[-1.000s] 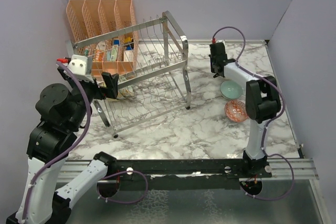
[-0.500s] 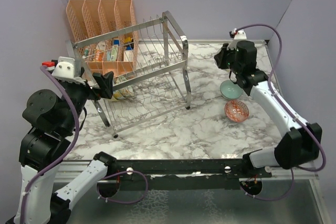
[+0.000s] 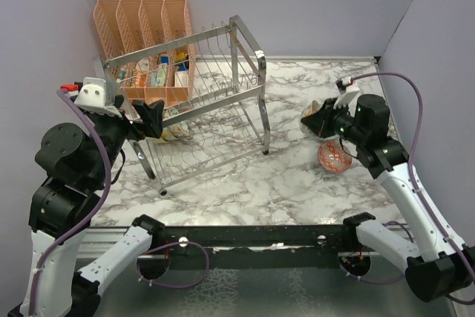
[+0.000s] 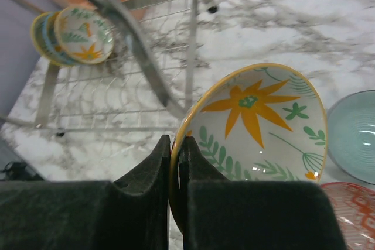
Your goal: Load the bowls into the dish rack
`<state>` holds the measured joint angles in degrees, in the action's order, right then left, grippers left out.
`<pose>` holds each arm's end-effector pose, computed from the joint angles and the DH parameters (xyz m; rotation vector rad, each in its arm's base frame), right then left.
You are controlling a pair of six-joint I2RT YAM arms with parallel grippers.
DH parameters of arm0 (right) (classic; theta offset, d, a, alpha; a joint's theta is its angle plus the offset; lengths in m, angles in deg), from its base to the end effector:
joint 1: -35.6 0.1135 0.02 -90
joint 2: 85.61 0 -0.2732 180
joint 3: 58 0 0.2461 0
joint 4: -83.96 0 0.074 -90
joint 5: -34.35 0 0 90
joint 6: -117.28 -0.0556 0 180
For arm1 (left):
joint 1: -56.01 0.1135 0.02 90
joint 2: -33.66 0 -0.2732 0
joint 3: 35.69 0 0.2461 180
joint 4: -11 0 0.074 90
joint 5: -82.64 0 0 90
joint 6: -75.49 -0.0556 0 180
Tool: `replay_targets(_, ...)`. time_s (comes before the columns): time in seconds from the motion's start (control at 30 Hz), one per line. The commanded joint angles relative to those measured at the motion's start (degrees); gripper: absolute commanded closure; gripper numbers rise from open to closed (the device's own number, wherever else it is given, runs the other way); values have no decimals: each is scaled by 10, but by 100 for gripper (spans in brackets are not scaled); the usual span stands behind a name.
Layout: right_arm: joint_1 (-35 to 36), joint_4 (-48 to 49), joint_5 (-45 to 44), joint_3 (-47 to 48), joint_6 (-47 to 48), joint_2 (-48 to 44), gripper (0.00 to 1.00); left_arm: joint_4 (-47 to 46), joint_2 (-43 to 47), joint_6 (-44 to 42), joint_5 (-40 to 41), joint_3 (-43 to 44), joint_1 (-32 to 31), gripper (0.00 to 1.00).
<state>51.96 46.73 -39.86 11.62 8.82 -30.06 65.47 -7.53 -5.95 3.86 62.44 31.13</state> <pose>0.2082 0.0769 0.3485 -0.1472 2.0145 0.6633 0.0745 -0.0226 0.5052 0.0618 1.5356 -0.3154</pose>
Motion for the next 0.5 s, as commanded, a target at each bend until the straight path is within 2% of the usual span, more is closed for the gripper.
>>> replay_targets(0.0, -3, -1, 212, -77, -35, -38, 99, -6, -19, 20, -22, 12, -1, 1)
replay_targets(0.13, 5, 41, 296, -150, -49, -67, 99, -12, -23, 26, -20, 14, -1, 1)
replay_targets(0.23, 44, 49, 305, -168, -48, -84, 99, -12, -32, 26, -18, 23, -1, 1)
replay_targets(0.37, 165, 66, 249, -174, -61, -80, 99, -21, -42, 30, -18, 20, -1, 1)
replay_targets(0.47, 266, 122, 215, -188, -100, -56, 99, -30, -42, 35, -13, 13, -1, 1)
